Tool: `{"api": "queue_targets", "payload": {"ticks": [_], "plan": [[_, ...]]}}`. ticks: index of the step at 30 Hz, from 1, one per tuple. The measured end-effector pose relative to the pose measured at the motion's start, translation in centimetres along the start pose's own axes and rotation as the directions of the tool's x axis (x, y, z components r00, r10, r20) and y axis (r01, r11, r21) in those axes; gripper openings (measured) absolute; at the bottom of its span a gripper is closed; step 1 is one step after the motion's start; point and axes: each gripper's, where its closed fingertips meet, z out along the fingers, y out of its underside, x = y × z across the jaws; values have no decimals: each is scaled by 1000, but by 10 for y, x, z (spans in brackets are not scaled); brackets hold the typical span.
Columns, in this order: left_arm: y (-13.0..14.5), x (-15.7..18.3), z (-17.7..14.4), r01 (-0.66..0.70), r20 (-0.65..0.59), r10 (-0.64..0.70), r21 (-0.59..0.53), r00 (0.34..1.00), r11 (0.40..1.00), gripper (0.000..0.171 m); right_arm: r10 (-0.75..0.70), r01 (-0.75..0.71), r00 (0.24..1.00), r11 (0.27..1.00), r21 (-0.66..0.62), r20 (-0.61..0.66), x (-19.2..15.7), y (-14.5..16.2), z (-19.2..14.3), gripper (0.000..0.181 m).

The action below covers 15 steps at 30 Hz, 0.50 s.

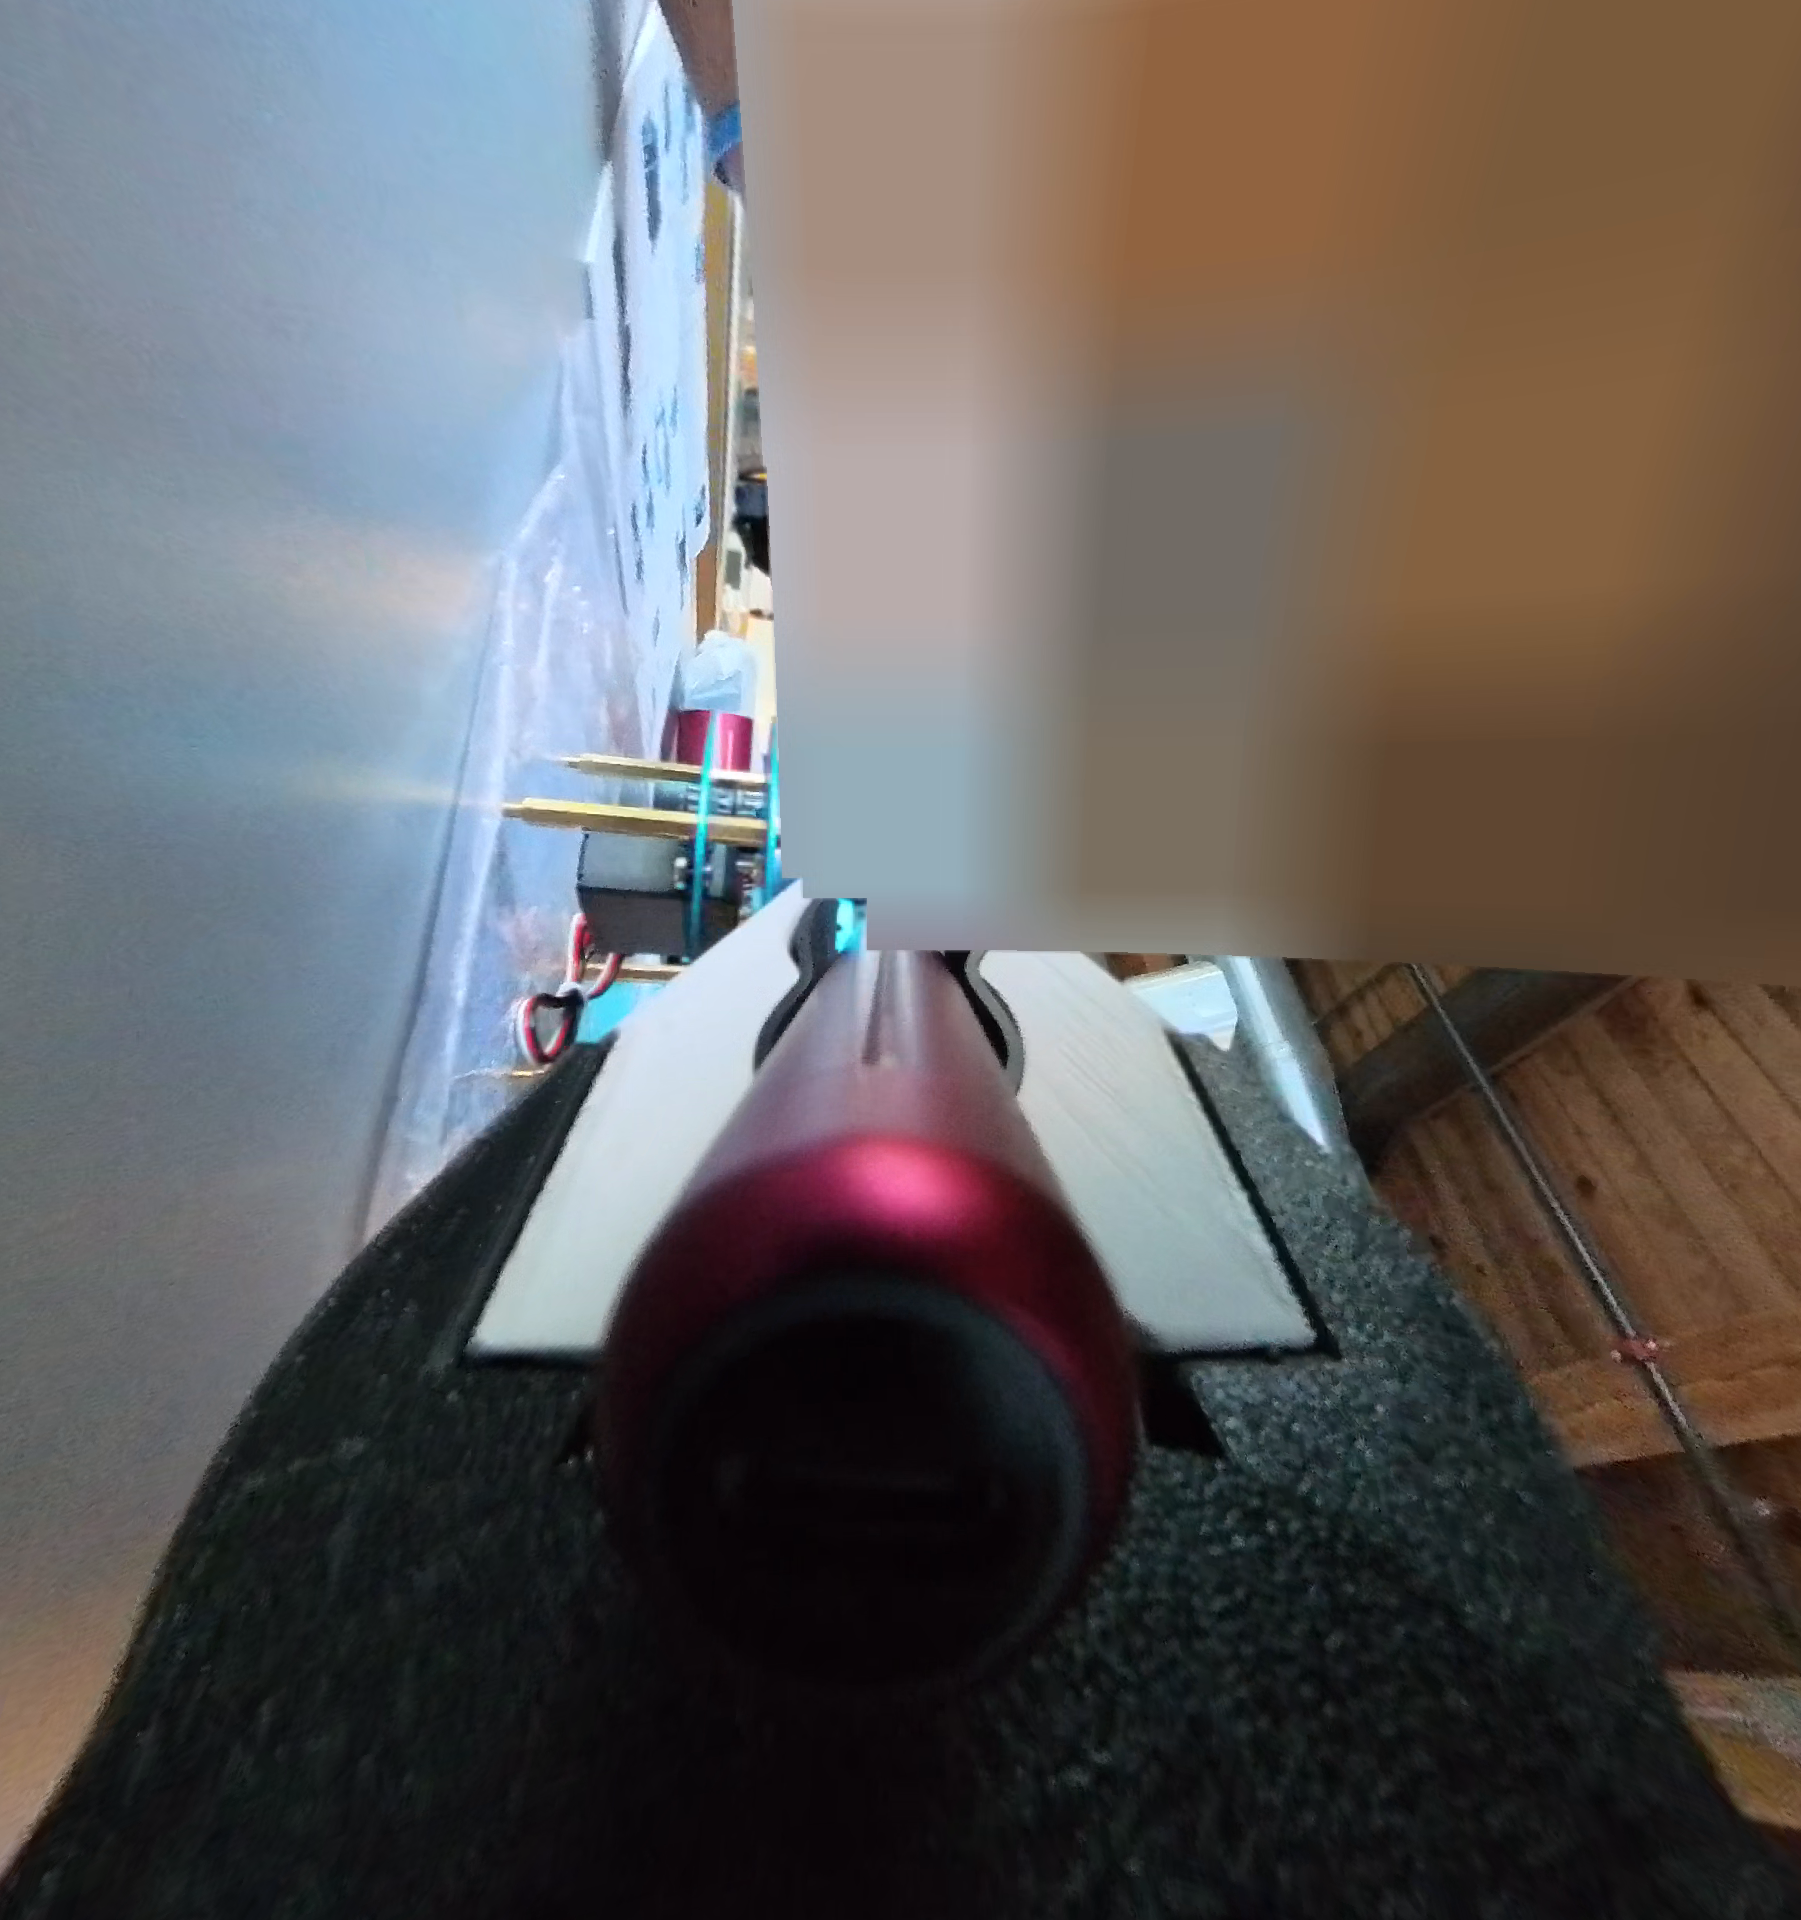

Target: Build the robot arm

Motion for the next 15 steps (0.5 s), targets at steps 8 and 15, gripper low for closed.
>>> {"api": "queue_targets", "payload": {"ticks": [8, 15], "plan": [[-12, -3, -9, -54, 53, 52, 40, 997, 998, 69, -91, 91, 996, 996, -22, 7, -5, -4, 1, 20], [-14, 13, -4, -93, -5, 94, 59, 996, 994, 50, 146, -146, 988, 989, 6, -49, 26, -14, -1, 21]]}}
